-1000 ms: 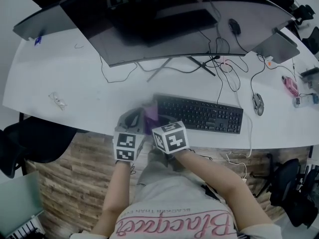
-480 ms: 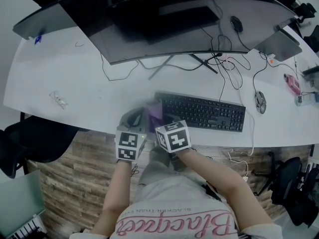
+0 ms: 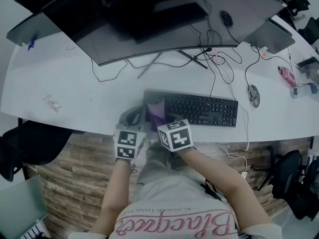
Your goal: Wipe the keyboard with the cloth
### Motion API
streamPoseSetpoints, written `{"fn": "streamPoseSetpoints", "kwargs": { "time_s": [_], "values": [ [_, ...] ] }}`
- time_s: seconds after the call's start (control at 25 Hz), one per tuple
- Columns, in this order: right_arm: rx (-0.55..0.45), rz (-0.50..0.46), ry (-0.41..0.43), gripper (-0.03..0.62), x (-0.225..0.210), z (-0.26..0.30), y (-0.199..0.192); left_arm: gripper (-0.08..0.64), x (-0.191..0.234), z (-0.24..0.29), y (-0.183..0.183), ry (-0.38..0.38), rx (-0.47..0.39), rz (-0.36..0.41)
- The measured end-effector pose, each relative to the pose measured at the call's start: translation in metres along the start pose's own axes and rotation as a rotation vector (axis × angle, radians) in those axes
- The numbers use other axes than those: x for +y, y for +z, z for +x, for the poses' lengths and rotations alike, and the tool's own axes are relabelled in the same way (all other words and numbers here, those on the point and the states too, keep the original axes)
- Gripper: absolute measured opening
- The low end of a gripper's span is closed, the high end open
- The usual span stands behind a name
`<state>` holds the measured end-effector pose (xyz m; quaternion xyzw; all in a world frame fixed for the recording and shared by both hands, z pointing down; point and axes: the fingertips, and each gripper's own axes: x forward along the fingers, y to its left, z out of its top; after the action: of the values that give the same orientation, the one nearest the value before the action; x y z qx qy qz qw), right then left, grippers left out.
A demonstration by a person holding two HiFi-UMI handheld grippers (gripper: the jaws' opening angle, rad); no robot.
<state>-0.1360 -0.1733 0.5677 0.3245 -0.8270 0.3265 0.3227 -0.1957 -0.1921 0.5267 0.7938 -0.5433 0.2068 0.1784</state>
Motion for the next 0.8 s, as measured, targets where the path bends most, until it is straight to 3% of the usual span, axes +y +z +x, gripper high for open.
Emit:
{"fn": "streamPoseSetpoints", "kwargs": {
  "time_s": [0.8],
  "values": [
    [-0.012, 0.076, -0.072, 0.089, -0.080, -0.051, -0.024, 0.005, -0.074, 0.046, 0.024, -0.095, -0.009, 0.043]
  ]
}}
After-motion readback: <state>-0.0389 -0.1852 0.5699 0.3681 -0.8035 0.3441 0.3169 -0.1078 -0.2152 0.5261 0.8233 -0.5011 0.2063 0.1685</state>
